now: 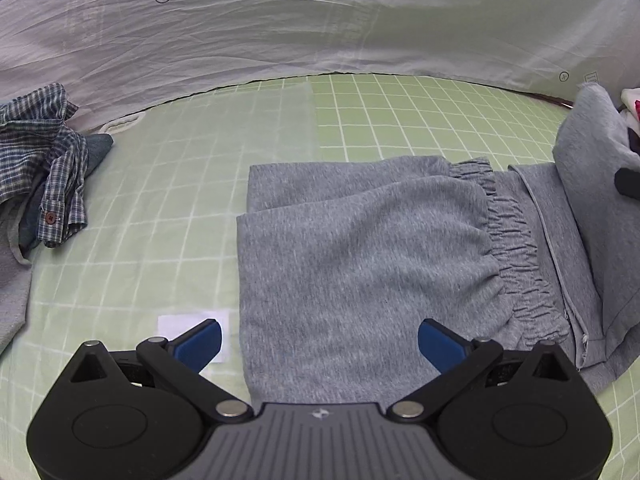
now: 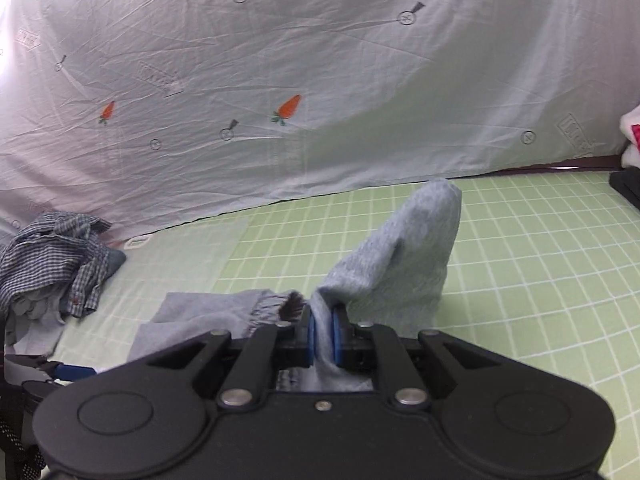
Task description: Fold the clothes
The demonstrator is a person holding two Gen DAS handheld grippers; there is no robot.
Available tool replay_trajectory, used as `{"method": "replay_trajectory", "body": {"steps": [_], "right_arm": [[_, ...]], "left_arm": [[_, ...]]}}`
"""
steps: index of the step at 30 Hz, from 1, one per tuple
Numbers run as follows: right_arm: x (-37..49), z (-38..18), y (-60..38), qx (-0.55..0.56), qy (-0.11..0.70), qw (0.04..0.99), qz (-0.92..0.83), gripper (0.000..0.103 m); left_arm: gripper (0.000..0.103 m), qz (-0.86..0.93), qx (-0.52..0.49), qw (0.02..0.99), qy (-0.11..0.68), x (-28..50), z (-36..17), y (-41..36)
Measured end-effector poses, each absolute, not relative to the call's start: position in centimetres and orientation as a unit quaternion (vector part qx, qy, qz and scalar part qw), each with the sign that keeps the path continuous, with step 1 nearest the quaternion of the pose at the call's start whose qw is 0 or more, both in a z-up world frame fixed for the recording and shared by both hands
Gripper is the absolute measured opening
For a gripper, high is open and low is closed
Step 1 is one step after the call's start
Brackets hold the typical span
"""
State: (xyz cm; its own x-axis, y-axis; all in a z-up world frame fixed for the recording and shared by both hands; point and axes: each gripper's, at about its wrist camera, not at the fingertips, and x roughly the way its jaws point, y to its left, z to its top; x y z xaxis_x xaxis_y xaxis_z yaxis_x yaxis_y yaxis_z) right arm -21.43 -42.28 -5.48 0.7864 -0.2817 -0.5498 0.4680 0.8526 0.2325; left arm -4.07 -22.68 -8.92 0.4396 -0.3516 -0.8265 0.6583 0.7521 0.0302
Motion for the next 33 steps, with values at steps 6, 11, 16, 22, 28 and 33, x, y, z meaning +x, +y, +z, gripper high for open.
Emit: {"method": "replay_trajectory", "body": {"steps": [6, 11, 16, 22, 28, 33], "right_arm": [[-14.6, -10.7, -36.3, 0.185, 0.362, 0.905, -0.127, 0.013], [-14.4, -11.4, -34.9, 0.207, 0.365, 0.900, -0.113, 0.046], [-16.9, -8.1, -36.3, 0.204, 0.306, 0.915, -0.168, 0.079], [-20.9, -7.2, -39.9, 0.199, 0.290, 0.896, -0.272, 0.087], [-25.2, -8.1, -44.4, 0.218, 0.295, 0.861, -0.352, 0.093], [-27.1, -8.9, -47.2, 0.238, 0.304, 0.841, -0.378, 0.094]], "left_arm": [[0.103, -0.290, 0.173, 0.831, 0.442, -3.1, -9.4, -19.9], [0.103, -0.281, 0.171, 0.836, 0.440, -2.7, -9.3, -18.2], [0.103, -0.276, 0.155, 0.838, 0.445, -2.7, -9.2, -18.3], [0.100, -0.306, 0.137, 0.837, 0.433, -3.6, -8.5, -21.9], [0.050, -0.365, 0.113, 0.817, 0.433, -4.5, -8.0, -27.0], [0.042, -0.394, 0.077, 0.797, 0.451, -4.4, -8.8, -29.7]]}}
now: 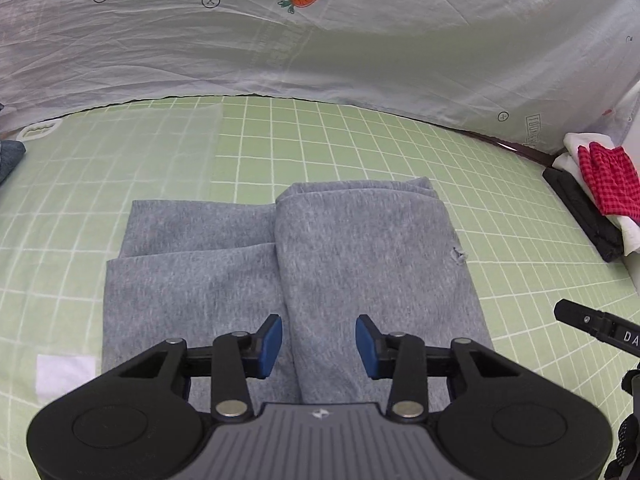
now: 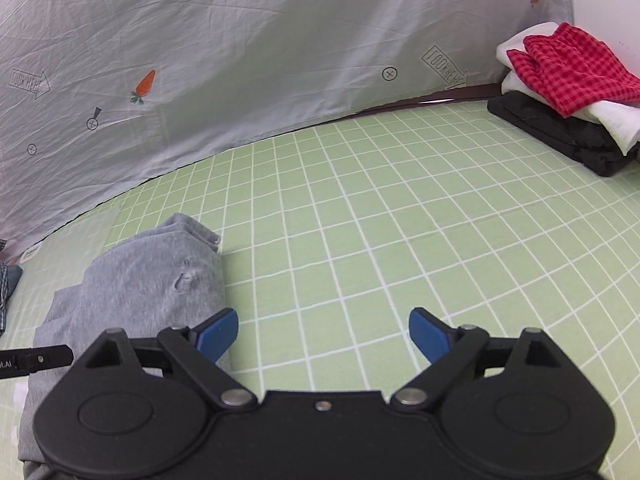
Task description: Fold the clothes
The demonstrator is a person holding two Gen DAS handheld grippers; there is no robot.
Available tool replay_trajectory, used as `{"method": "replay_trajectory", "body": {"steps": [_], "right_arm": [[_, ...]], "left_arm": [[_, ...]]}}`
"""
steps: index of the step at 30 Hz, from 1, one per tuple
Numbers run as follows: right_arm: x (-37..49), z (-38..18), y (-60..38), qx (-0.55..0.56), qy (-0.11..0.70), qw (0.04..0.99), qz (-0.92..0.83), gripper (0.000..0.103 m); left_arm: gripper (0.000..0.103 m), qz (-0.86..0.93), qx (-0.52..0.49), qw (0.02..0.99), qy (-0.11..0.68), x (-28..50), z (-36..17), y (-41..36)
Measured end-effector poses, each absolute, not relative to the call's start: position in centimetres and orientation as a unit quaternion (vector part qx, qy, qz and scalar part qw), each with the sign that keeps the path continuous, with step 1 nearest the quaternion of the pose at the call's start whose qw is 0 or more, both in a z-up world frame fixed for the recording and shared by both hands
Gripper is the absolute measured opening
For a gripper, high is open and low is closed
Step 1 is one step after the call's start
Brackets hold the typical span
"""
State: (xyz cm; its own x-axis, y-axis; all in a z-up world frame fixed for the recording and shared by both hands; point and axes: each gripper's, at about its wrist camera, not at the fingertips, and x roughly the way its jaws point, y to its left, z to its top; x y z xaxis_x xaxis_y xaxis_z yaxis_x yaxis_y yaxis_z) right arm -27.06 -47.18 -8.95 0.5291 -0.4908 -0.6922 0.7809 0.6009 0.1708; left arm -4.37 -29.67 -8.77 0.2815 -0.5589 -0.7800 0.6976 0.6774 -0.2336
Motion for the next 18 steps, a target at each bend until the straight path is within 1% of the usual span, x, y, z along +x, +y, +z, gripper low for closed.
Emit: {"method": "replay_trajectory", "body": {"steps": [4, 5, 7, 9, 12, 18], "right_arm": [[-27.7, -9.9, -48.5, 0.251, 0.312, 0.832, -0.384, 0.094], [-27.8, -10.1, -48.8, 0.254, 0.314, 0.829, -0.386, 0.094], [-27.9, -10.2, -49.2, 0.257, 0.315, 0.827, -0.389, 0.094], [-27.9, -10.5, -49.2, 0.260, 0.319, 0.825, -0.389, 0.094], [-27.8, -11.0, -49.0, 0.266, 0.326, 0.822, -0.384, 0.094], [-26.6, -11.0, -47.9, 0.260, 0.332, 0.826, -0.374, 0.094]], "left_arm": [[0.042, -0.382, 0.071, 0.788, 0.477, -3.5, -9.9, -31.2], [0.044, -0.377, 0.074, 0.787, 0.482, -3.4, -10.2, -31.5], [0.044, -0.374, 0.076, 0.786, 0.487, -3.4, -10.5, -31.7], [0.041, -0.379, 0.080, 0.785, 0.483, -3.5, -10.4, -31.7], [0.005, -0.390, 0.082, 0.784, 0.475, -3.7, -10.0, -31.3], [0.005, -0.428, 0.062, 0.788, 0.439, -3.8, -6.8, -29.2]]}}
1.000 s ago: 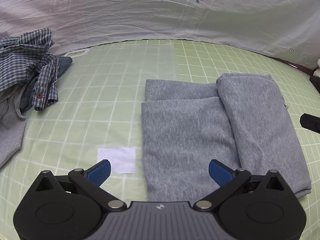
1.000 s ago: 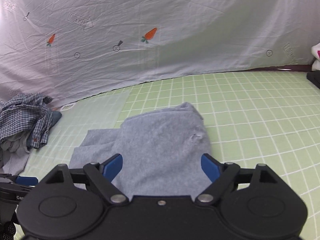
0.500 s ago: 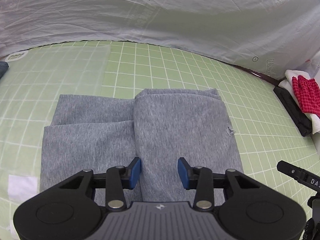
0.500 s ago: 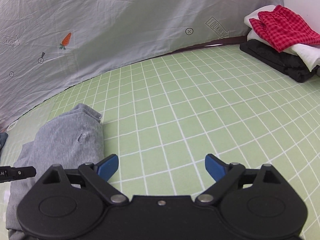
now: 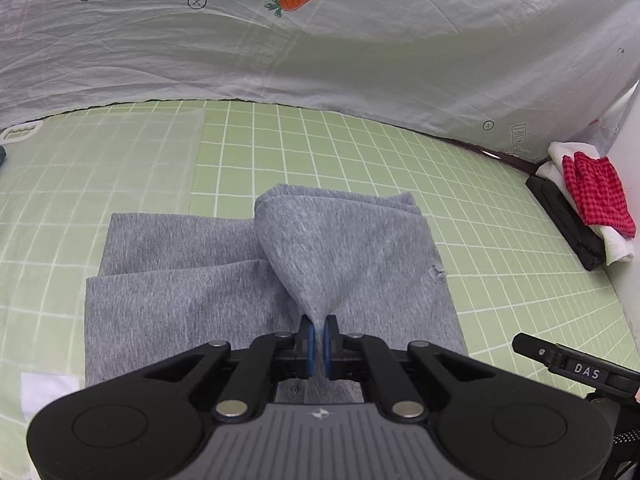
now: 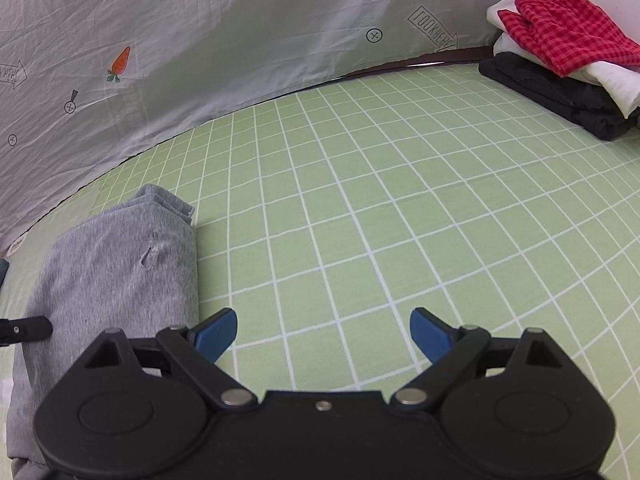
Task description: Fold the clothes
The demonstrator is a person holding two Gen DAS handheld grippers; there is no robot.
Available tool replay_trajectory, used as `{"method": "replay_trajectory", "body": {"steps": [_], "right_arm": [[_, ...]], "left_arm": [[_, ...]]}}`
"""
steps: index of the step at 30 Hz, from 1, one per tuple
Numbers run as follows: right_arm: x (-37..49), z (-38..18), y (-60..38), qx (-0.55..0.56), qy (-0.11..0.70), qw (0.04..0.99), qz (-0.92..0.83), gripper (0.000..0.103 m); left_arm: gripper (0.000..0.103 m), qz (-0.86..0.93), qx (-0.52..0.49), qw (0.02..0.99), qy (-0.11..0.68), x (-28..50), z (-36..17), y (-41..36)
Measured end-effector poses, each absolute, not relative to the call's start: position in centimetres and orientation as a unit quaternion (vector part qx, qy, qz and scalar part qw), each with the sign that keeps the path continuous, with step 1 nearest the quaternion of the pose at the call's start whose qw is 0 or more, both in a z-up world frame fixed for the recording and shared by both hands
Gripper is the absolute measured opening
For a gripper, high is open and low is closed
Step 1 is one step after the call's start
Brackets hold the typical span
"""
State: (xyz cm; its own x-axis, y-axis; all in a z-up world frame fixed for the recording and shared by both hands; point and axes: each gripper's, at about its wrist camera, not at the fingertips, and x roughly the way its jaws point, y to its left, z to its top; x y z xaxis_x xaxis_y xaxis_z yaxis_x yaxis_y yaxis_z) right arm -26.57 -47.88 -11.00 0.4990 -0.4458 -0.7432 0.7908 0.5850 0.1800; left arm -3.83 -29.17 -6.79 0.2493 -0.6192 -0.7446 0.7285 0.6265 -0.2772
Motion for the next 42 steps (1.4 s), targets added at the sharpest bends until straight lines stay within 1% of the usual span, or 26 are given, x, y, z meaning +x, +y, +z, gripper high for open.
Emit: {"method": "replay_trajectory", "body": {"steps": [3, 5, 8, 12, 13, 14, 15, 16, 17, 18, 19, 22, 23, 27, 30, 33, 34, 35, 36, 41, 42], "right_arm": [[-25.6, -10.8, -46.9, 0.249, 0.338, 0.832, -0.364, 0.094], [-25.0, -10.7, -46.1, 0.242, 0.342, 0.835, -0.356, 0.094], [-24.1, -10.4, -45.2, 0.231, 0.348, 0.840, -0.346, 0.094], [-22.9, -10.2, -44.3, 0.216, 0.355, 0.846, -0.335, 0.094], [-22.5, -10.1, -44.1, 0.214, 0.358, 0.846, -0.332, 0.094], [-22.2, -10.1, -44.0, 0.212, 0.360, 0.846, -0.330, 0.094], [-21.9, -10.2, -43.9, 0.211, 0.362, 0.846, -0.328, 0.094], [-21.5, -10.1, -43.7, 0.209, 0.365, 0.847, -0.326, 0.094], [-21.2, -10.0, -43.6, 0.206, 0.366, 0.848, -0.324, 0.094], [-20.9, -10.0, -43.4, 0.201, 0.367, 0.849, -0.322, 0.094], [-20.5, -9.9, -43.2, 0.197, 0.369, 0.850, -0.320, 0.094], [-19.6, -9.8, -42.9, 0.190, 0.375, 0.850, -0.318, 0.094], [-19.4, -9.8, -42.8, 0.188, 0.377, 0.849, -0.318, 0.094], [-18.5, -9.9, -42.9, 0.189, 0.383, 0.844, -0.325, 0.094], [-18.1, -10.0, -43.1, 0.191, 0.386, 0.838, -0.335, 0.094], [-17.7, -10.1, -43.3, 0.194, 0.388, 0.832, -0.346, 0.094], [-17.6, -10.2, -43.4, 0.197, 0.389, 0.830, -0.348, 0.094], [-17.6, -10.3, -43.5, 0.199, 0.391, 0.828, -0.350, 0.094], [-17.5, -10.4, -43.5, 0.200, 0.393, 0.826, -0.352, 0.094], [-17.5, -10.7, -43.5, 0.200, 0.402, 0.820, -0.354, 0.094], [-17.5, -10.7, -43.5, 0.199, 0.403, 0.820, -0.354, 0.094]], "left_arm": [[0.005, -0.439, 0.058, 0.796, 0.412, -3.5, -4.6, -27.4], [0.005, -0.437, 0.041, 0.800, 0.409, -2.7, -3.7, -25.9], [0.005, -0.414, -0.010, 0.802, 0.430, -0.3, -3.4, -22.6], [0.008, -0.346, -0.047, 0.799, 0.490, 3.6, -6.2, -18.7], [0.011, -0.334, -0.057, 0.790, 0.510, 4.5, -7.3, -18.0], [0.011, -0.326, -0.071, 0.782, 0.526, 5.3, -8.3, -17.3], [0.014, -0.330, -0.091, 0.774, 0.533, 5.8, -8.9, -16.8], [0.020, -0.334, -0.112, 0.767, 0.536, 6.1, -9.4, -16.4], [0.029, -0.341, -0.129, 0.763, 0.534, 6.4, -9.5, -16.1], [0.033, -0.346, -0.139, 0.763, 0.528, 6.6, -9.4, -16.1], [0.039, -0.351, -0.147, 0.763, 0.523, 6.9, -9.3, -16.2], [0.046, -0.370, -0.150, 0.754, 0.522, 8.2, -9.1, -17.7], [0.047, -0.376, -0.147, 0.746, 0.529, 8.7, -9.2, -18.4], [0.047, -0.397, -0.151, 0.713, 0.558, 10.3, -10.4, -20.6], [0.045, -0.400, -0.179, 0.688, 0.578, 11.5, -11.3, -21.5], [0.044, -0.399, -0.215, 0.679, 0.577, 12.5, -11.8, -21.6], [0.039, -0.401, -0.226, 0.677, 0.574, 12.8, -11.9, -21.7], [0.019, -0.406, -0.229, 0.680, 0.566, 12.8, -11.8, -21.8], [0.006, -0.410, -0.225, 0.690, 0.552, 12.8, -11.5, -21.8], [0.006, -0.450, -0.237, 0.739, 0.442, 11.0, -8.6, -19.9], [0.007, -0.440, -0.226, 0.754, 0.433, 10.6, -8.3, -19.7]]}}
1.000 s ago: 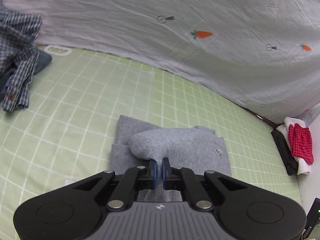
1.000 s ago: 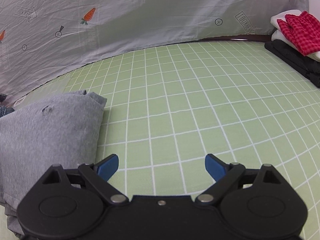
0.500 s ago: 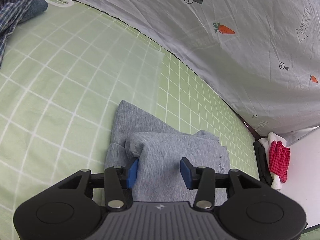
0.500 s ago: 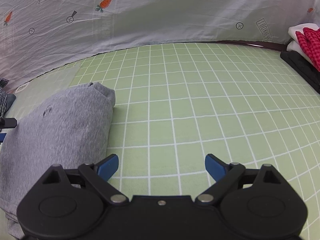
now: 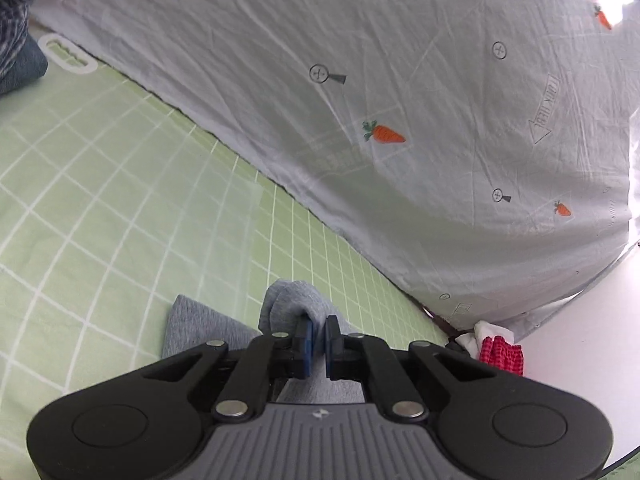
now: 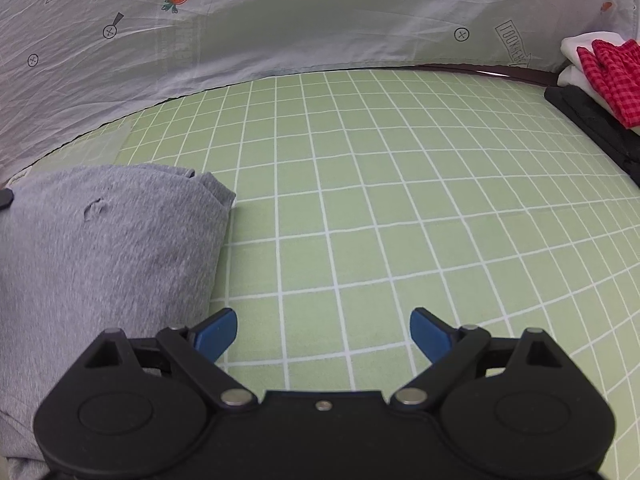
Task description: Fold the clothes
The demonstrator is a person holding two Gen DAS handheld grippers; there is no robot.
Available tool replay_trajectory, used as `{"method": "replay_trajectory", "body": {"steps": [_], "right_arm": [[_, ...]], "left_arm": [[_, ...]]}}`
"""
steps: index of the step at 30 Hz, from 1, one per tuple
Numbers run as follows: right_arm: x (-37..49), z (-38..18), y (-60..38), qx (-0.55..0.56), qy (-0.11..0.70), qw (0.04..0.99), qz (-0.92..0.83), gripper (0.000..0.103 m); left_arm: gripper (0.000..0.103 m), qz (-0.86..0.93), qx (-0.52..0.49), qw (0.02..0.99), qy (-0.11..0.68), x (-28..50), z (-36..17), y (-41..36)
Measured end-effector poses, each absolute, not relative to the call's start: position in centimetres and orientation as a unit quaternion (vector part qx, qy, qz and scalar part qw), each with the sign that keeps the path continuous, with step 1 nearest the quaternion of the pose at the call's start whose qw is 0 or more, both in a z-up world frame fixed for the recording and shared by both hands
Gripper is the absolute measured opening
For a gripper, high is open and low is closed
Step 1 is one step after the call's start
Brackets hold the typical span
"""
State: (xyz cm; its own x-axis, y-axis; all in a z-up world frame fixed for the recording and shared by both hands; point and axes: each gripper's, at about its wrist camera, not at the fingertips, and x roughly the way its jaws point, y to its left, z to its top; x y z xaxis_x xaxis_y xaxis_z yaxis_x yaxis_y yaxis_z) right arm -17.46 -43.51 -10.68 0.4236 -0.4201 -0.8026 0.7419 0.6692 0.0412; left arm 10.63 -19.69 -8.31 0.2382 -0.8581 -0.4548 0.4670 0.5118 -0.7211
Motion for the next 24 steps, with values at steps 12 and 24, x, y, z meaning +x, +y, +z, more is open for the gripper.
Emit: {"method": "replay_trajectory", "body": {"steps": [12, 24], "right_arm": [[-17.3, -10.6, -43.1, 0.192, 0.399, 0.832, -0.333, 0.094], [-18.9, -10.3, -42.2, 0.202, 0.380, 0.847, -0.311, 0.094]], "left_arm": [[0.021, -0.373, -0.148, 0.761, 0.509, 8.4, -10.2, -16.9], [0.029, -0.356, -0.051, 0.764, 0.536, 2.3, -10.1, -16.0]]}}
